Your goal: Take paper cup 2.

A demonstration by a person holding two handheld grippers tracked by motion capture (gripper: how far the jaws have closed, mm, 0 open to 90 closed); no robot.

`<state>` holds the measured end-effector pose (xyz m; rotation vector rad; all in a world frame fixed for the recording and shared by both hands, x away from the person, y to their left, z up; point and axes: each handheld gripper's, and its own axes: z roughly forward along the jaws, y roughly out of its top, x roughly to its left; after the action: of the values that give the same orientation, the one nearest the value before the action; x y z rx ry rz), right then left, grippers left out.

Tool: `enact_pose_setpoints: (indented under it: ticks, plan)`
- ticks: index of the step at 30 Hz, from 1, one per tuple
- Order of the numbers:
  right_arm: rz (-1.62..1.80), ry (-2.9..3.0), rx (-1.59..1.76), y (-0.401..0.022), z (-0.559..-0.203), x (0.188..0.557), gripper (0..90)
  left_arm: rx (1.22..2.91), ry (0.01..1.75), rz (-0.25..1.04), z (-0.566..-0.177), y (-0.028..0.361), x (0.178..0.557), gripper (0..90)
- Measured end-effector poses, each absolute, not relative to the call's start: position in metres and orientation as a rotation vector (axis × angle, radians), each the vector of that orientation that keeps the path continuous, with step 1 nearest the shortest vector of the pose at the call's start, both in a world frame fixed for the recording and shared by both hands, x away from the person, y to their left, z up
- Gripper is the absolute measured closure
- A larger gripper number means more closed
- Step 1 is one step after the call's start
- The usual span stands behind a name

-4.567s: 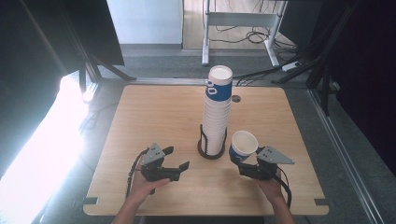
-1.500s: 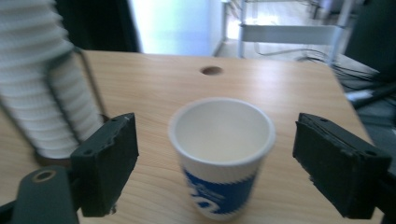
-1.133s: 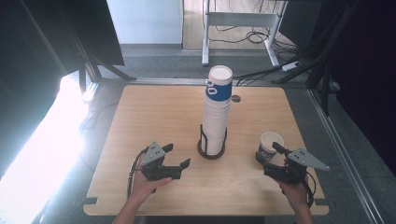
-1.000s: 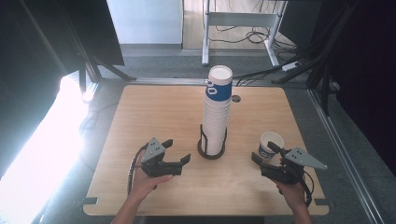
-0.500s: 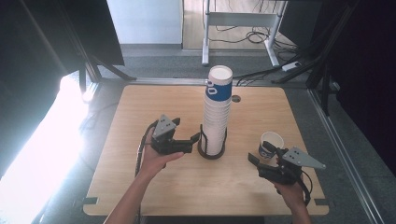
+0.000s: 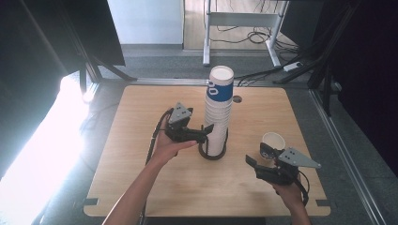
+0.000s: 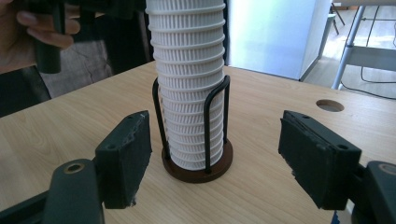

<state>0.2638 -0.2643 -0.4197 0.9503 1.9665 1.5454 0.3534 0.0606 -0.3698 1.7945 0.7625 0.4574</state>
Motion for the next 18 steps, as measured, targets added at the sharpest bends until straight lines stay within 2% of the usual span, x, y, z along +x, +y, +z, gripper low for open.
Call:
enact_pose_setpoints:
  ticks: [12,18]
  plan:
    - [1.535,1.979,0.94,-0.262,-0.421,0.265,25.9,1.814,0.748,0.461,-0.366,0.029,0.374,3.4]
    - [1.531,1.985,0.933,-0.261,-0.42,0.267,25.8,1.82,0.729,0.473,-0.371,0.025,0.376,7.7]
